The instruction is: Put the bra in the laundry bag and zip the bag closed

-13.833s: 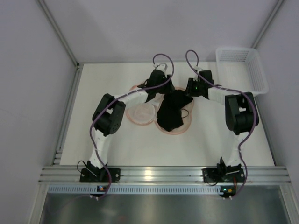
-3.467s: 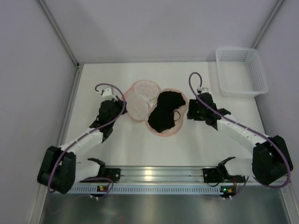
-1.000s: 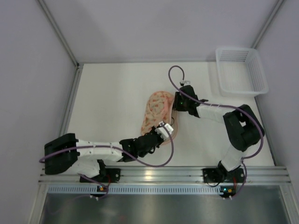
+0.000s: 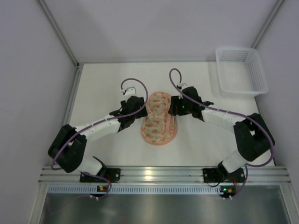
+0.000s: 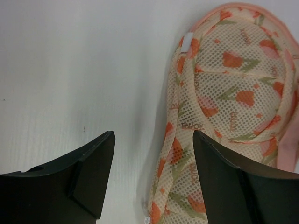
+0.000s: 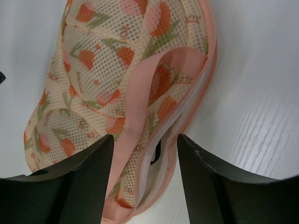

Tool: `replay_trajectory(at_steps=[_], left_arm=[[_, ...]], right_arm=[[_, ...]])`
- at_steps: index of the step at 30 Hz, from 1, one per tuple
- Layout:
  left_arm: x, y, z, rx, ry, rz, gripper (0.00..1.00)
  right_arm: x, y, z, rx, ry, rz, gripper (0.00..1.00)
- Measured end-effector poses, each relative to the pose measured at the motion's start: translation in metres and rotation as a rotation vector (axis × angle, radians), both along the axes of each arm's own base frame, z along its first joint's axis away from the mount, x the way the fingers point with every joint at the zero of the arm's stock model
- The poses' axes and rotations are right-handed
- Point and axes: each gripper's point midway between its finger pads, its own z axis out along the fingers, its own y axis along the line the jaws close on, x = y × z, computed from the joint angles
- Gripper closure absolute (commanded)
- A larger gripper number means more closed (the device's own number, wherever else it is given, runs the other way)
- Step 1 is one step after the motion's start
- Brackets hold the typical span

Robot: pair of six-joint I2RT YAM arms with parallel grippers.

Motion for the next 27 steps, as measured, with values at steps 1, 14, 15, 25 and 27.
replay_trajectory(at_steps=[1, 14, 15, 25, 27], left_arm=[[0.000, 0.001, -0.008, 0.005, 0.021, 0.000, 0.27], [-0.003, -0.010, -0.032, -0.017, 0.100, -0.053, 0.27], [-0.003, -0.010, -0.032, -0.021, 0.100, -0.055, 0.27], [-0.001, -0.016, -0.030, -0.040, 0.090, -0.082, 0.28], [0.000, -0.018, -0.031, -0.041, 0.092, -0.086, 0.28]], right_arm=[[0.004, 0.003, -0.002, -0.005, 0.005, -0.001, 0.44], [0.015, 0.012, -0.019, -0.053, 0.047, -0.011, 1.00], [0.015, 0.012, -0.019, -0.053, 0.049, -0.011, 1.00], [0.033, 0.009, 0.035, -0.064, -0.080, -0.031, 1.00], [0.039, 0.010, 0.049, -0.059, -0.118, -0.036, 1.00]])
